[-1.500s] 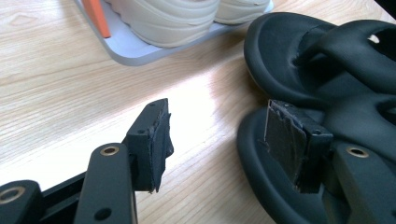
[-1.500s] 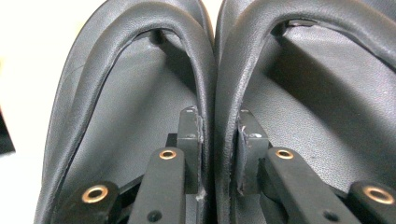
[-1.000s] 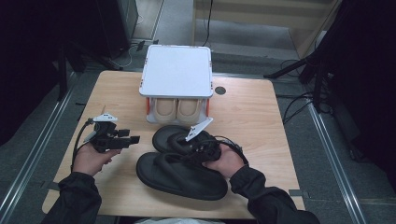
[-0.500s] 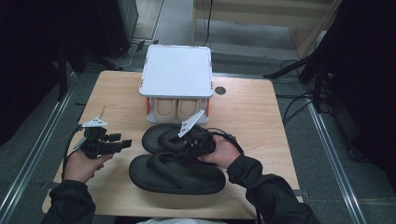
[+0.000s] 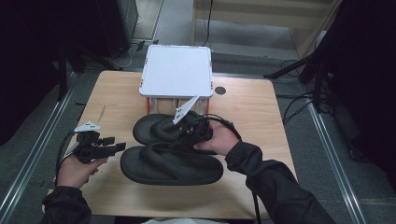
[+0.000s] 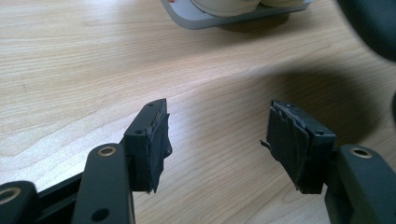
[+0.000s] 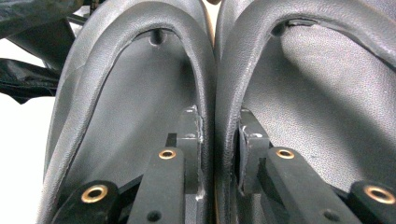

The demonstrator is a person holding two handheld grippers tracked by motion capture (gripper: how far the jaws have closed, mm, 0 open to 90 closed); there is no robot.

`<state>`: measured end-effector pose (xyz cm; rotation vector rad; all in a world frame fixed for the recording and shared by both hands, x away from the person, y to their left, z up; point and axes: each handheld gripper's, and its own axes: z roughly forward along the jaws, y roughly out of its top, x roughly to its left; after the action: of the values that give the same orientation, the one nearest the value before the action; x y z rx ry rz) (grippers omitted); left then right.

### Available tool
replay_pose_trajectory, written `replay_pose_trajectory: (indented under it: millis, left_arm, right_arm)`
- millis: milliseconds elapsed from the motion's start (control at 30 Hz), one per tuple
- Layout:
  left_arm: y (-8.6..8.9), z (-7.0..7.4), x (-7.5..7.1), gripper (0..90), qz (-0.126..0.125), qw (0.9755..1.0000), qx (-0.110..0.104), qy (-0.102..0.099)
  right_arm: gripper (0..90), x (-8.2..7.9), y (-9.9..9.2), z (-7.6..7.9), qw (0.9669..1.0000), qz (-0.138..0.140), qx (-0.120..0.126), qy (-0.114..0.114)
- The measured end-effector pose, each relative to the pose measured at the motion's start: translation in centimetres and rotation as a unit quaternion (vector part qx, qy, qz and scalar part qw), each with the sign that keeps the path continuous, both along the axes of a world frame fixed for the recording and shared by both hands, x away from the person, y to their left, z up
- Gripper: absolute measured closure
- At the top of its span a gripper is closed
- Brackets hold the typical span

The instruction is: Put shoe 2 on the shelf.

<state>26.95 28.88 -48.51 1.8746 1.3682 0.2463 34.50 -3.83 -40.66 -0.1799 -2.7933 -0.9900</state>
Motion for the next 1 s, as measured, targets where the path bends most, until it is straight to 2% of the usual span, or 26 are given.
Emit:
replay_pose_trajectory:
  millis: [200,633,767,833,1000]
  left_arm:
    - [0.0,0.0,0.0,39.5,0.000,1.0000,-0.001,0.000]
    - [-0.1,-0.1,0.0,39.1,-0.002,1.0000,0.000,0.003]
    - [-0.1,-0.1,0.0,39.2,-0.002,1.0000,-0.001,0.003]
    - [-0.1,-0.1,0.0,39.2,0.000,1.0000,0.000,0.001]
    - [-0.1,-0.1,0.0,39.2,-0.002,1.0000,-0.001,0.002]
  right_arm:
    - [76.2,0.3,0.1,1.8,0.9999,0.008,-0.004,-0.007]
    - [76.2,1.1,-0.2,6.3,0.9999,0.002,-0.007,-0.014]
    - [76.2,1.7,-0.1,7.5,0.9997,-0.013,-0.005,-0.020]
    - [76.2,2.2,0.0,7.9,0.9994,-0.026,-0.001,-0.023]
    - [76.2,4.0,0.2,8.7,0.9971,-0.071,-0.010,-0.027]
